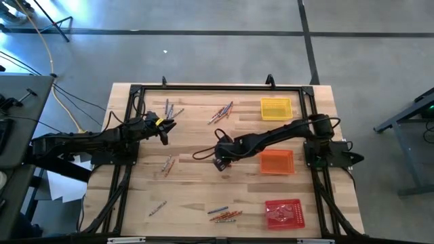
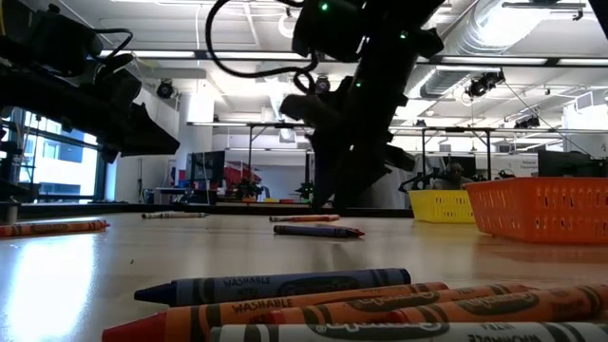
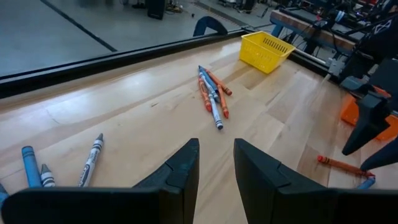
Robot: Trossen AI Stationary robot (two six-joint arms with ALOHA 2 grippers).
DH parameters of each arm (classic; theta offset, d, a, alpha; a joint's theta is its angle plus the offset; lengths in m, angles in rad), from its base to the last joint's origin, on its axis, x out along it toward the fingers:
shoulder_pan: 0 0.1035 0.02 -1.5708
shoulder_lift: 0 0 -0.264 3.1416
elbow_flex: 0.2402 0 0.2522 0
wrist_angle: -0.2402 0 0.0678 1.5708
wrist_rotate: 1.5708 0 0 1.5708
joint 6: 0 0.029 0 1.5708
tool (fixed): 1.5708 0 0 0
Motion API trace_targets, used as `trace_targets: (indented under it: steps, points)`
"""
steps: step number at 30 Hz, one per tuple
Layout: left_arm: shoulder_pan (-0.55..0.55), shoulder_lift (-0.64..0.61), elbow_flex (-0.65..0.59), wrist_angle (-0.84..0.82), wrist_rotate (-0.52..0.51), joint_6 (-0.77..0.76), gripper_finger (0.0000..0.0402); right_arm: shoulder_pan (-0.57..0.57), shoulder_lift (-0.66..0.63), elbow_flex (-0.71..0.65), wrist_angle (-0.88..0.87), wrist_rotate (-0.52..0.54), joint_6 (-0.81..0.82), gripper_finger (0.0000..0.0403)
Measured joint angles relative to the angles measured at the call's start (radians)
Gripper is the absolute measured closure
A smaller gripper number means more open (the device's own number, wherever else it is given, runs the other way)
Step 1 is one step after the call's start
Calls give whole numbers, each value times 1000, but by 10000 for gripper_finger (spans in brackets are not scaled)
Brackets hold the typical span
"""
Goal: Sort crayons
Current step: Put the orange crayon into the yellow bin
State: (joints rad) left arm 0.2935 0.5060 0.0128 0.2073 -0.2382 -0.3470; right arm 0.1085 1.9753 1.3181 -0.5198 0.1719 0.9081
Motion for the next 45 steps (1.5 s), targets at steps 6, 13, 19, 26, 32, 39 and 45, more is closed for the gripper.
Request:
trace_targets:
  steps: [6, 13, 19, 26, 32, 39, 45]
  points:
    - [0, 0, 0, 0, 0, 0, 314, -1, 55, 41, -44, 1, 0, 270]
    - [0, 0, 0, -2, 0, 0, 314, 1, 108, 89, -129, 32, 0, 270]
    - [0, 0, 0, -2, 0, 0, 314, 1, 111, 97, -145, 48, 0, 270]
    - [0, 0, 0, -2, 0, -1, 314, -1, 111, 97, -154, 30, -24, 309]
    - [0, 0, 0, -3, 0, -1, 314, -2, 109, 96, -162, 16, -73, 390]
    - [0, 0, 0, -4, 0, -1, 314, -10, 109, 96, -170, -15, -81, 396]
    - [0, 0, 0, -10, 0, -1, 314, -20, 114, 128, -211, -34, -105, 398]
